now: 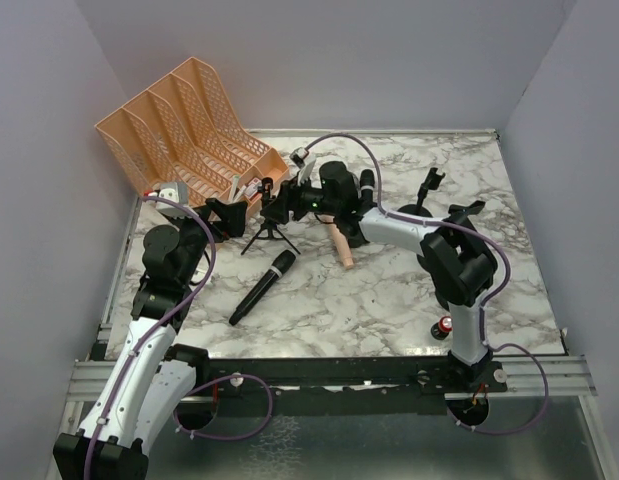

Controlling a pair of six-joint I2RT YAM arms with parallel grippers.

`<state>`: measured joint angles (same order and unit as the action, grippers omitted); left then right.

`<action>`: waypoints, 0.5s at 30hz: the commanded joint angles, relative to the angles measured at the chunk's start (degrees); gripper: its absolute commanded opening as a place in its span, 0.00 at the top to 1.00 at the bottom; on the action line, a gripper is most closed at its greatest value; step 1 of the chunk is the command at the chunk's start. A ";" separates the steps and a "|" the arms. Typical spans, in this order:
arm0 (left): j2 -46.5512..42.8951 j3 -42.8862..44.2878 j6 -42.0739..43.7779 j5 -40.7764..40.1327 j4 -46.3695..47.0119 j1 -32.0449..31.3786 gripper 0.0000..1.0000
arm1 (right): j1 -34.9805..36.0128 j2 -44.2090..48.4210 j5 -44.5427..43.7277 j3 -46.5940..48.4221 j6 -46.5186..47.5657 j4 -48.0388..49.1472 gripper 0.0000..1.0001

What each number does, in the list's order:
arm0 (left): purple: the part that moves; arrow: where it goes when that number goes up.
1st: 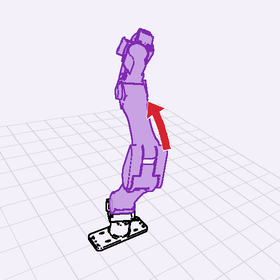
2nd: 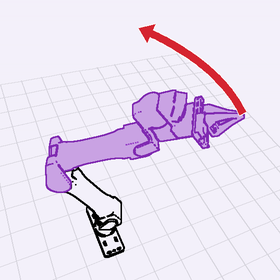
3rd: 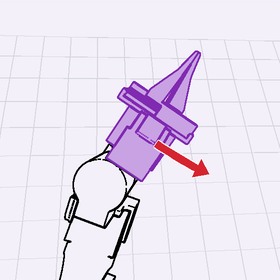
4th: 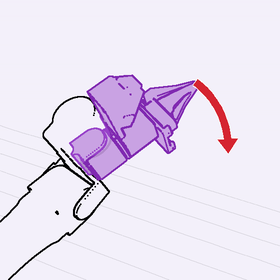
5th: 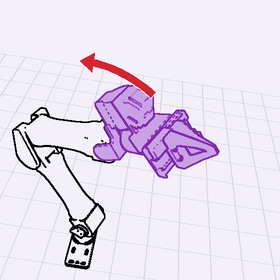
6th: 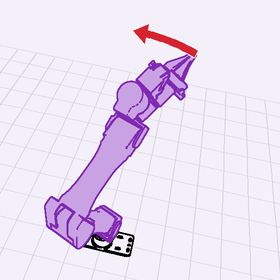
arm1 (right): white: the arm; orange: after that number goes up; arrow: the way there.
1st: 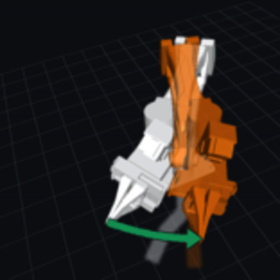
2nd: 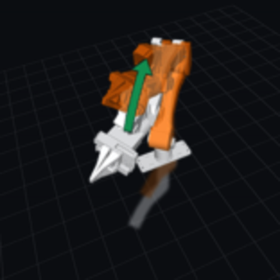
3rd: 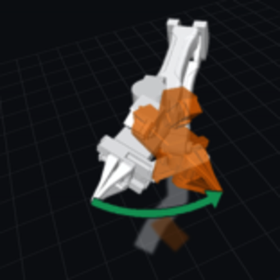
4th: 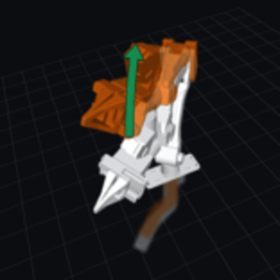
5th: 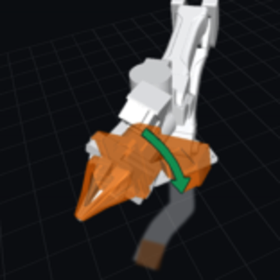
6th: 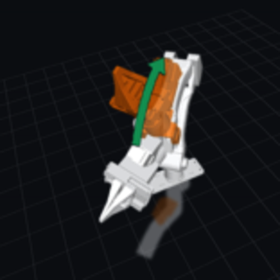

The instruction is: Attach the microphones to the stand

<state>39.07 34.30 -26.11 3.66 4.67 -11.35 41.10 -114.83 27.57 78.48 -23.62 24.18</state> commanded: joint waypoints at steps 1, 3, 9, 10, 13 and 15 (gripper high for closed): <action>-0.13 -0.57 -0.35 1.30 1.35 0.19 0.01 | 1.23 -1.90 0.41 1.54 4.54 3.83 0.43; -0.11 -0.81 -0.35 1.28 1.65 0.17 0.01 | 1.58 -2.32 -0.77 1.68 6.95 4.65 0.47; -0.49 -1.22 -0.35 0.69 1.82 0.19 0.01 | 2.21 -3.04 -4.03 2.44 12.20 7.87 0.63; -0.54 -1.25 -0.35 0.66 1.83 0.19 0.01 | 2.30 -3.08 -4.55 2.59 12.95 8.26 0.66; -0.57 -1.29 -0.09 0.86 1.76 0.17 0.01 | 2.47 -2.59 -6.19 2.34 14.68 10.01 0.72; -0.57 -1.26 -0.08 0.77 1.73 0.19 0.01 | 2.49 -1.86 -7.25 1.92 15.84 11.40 0.73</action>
<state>39.07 33.61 -26.13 3.66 5.10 -11.35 43.18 -116.73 23.97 79.13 -11.77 29.91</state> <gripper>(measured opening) 0.988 0.287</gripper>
